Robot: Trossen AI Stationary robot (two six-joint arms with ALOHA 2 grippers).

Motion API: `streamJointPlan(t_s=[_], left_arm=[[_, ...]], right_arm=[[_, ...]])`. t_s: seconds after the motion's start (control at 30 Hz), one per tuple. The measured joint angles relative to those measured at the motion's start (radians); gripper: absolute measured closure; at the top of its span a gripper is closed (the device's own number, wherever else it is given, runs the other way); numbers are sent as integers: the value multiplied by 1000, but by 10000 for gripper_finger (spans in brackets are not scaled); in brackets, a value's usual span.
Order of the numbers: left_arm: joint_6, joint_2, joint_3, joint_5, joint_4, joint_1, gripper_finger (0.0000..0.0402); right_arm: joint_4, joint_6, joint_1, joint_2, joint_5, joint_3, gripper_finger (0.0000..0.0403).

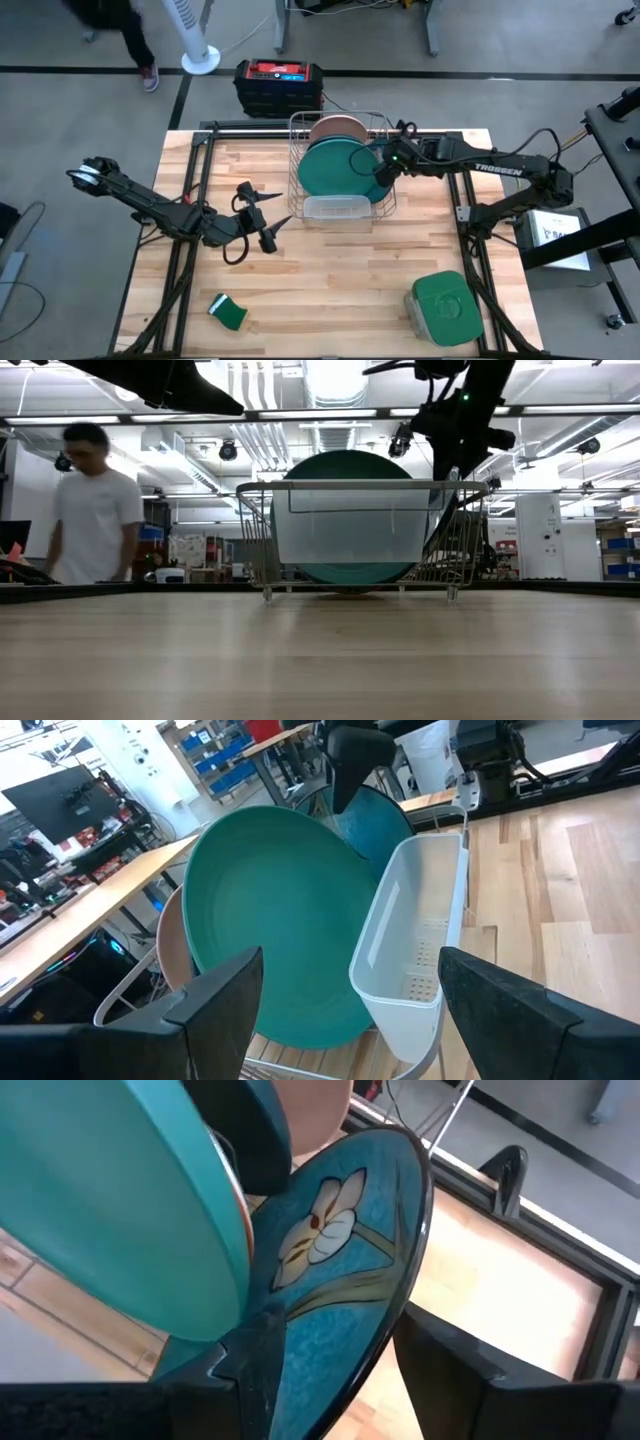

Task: Sort dishes
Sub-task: Adjust the blue plate, then return to Home Position

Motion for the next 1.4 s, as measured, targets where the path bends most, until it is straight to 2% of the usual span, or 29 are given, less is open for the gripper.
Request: streamJointPlan(t_s=[0.17,0.27,0.33,0.4,0.53,0.7,0.77,0.87,0.93,1.03,1.13,1.23,1.3,1.4], left_arm=[[-3,0,0,23,3,1,112],[3,3,0,163,46,11,112],[47,20,0,301,129,31,112],[108,50,0,390,221,54,112],[168,94,0,441,270,75,112],[158,51,-5,426,195,77,112],[140,15,-28,426,183,78,112],[136,-15,-94,487,280,94,112],[144,-8,-135,577,436,127,112],[159,34,-169,673,599,200,112],[159,72,-159,708,580,270,112],[190,60,-111,692,428,294,112],[201,38,-86,644,296,296,112],[195,-15,-80,607,206,298,112]], right_arm=[[-29,0,2,-59,-6,0,199],[-43,0,12,-105,-5,0,184],[-44,1,27,-141,-4,0,175],[-39,6,51,-176,3,0,167],[29,-30,185,-221,117,-6,160],[283,-245,468,-251,283,-89,172],[421,-348,582,-269,311,-158,178],[655,-484,706,-317,311,-279,189],[856,-580,755,-350,305,-368,196],[1166,-738,751,-388,214,-490,205],[1343,-852,691,-410,85,-559,214],[1303,-910,656,-463,56,-568,224],[1241,-928,652,-520,55,-569,230],[1159,-930,651,-617,40,-591,237]])
